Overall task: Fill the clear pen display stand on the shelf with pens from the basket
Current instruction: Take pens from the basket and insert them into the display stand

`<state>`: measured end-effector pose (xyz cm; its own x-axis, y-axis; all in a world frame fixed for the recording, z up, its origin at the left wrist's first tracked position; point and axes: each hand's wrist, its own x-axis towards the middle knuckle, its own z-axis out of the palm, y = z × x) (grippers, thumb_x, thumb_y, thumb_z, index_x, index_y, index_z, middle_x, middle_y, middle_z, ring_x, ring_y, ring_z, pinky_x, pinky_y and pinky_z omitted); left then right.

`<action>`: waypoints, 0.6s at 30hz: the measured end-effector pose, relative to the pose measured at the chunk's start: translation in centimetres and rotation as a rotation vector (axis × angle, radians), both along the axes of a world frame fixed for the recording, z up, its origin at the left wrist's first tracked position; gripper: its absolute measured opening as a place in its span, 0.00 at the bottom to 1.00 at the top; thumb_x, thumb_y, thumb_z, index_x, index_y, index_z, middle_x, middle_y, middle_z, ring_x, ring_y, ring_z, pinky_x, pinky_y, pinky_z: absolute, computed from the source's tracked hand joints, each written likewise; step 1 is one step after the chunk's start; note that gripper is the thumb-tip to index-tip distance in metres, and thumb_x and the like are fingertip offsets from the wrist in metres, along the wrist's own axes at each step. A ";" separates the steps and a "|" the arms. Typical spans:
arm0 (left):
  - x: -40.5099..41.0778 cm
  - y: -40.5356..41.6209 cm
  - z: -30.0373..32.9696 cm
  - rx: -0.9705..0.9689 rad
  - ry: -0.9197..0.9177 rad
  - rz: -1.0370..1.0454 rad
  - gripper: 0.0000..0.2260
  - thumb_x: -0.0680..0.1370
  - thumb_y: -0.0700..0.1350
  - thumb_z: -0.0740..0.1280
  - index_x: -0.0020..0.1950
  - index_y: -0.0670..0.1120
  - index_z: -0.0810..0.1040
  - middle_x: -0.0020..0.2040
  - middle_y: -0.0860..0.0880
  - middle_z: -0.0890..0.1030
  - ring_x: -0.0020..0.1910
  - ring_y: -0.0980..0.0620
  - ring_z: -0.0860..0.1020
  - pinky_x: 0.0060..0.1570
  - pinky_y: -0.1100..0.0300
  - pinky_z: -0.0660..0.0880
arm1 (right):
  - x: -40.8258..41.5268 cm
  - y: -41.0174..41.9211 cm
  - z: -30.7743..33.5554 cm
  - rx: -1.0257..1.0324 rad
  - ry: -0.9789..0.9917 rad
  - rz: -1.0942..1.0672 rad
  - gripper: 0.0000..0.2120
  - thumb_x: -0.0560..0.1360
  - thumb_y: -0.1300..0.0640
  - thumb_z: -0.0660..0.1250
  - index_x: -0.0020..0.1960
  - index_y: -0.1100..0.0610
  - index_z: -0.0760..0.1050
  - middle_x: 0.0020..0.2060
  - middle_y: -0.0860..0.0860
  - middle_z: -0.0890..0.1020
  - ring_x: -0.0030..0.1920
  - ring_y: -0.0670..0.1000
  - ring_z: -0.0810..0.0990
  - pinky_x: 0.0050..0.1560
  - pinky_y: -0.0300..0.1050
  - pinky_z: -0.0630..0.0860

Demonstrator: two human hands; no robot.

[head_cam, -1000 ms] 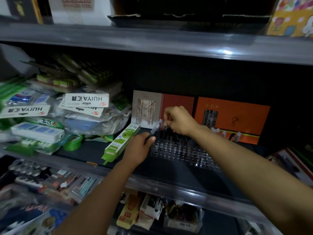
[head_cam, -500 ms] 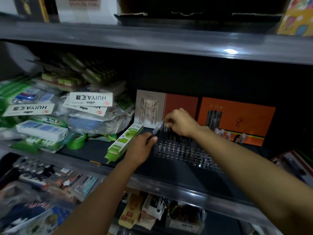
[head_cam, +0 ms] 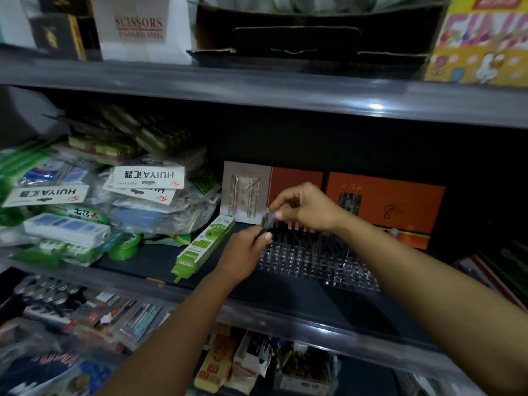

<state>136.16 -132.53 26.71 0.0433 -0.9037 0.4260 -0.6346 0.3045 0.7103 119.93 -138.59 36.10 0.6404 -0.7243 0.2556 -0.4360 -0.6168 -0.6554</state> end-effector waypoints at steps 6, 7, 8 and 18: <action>-1.1 0.2 0.6 0.037 0.061 -0.049 0.13 0.80 0.48 0.61 0.44 0.39 0.75 0.32 0.40 0.76 0.31 0.46 0.74 0.38 0.45 0.74 | -1.2 0.4 0.2 0.019 0.000 -0.005 0.03 0.74 0.63 0.70 0.47 0.62 0.80 0.35 0.53 0.81 0.34 0.45 0.78 0.37 0.43 0.79; -1.1 0.2 0.5 0.055 0.070 -0.059 0.12 0.79 0.48 0.62 0.43 0.41 0.75 0.31 0.44 0.76 0.29 0.49 0.74 0.37 0.45 0.74 | -1.3 0.7 0.4 0.009 -0.001 -0.008 0.03 0.75 0.63 0.70 0.47 0.62 0.80 0.34 0.52 0.80 0.32 0.42 0.77 0.34 0.38 0.76; -1.1 0.2 0.5 0.074 0.073 -0.067 0.10 0.79 0.49 0.62 0.42 0.44 0.74 0.30 0.48 0.75 0.29 0.51 0.74 0.37 0.47 0.75 | -1.5 0.9 0.6 -0.007 -0.002 -0.013 0.03 0.75 0.61 0.70 0.47 0.62 0.79 0.34 0.51 0.79 0.30 0.41 0.76 0.32 0.36 0.74; 1.5 0.1 -0.5 0.144 -0.017 0.068 0.12 0.77 0.46 0.65 0.35 0.49 0.69 0.29 0.48 0.72 0.31 0.46 0.73 0.38 0.46 0.76 | -2.7 0.2 2.7 -0.085 -0.124 -0.113 0.05 0.74 0.64 0.70 0.40 0.57 0.77 0.34 0.54 0.77 0.34 0.49 0.72 0.38 0.45 0.70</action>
<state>137.69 -132.38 26.17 0.1005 -0.9507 0.2934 -0.6629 0.1559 0.7323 117.22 -138.36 38.76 0.5163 -0.7620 0.3907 -0.4249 -0.6241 -0.6557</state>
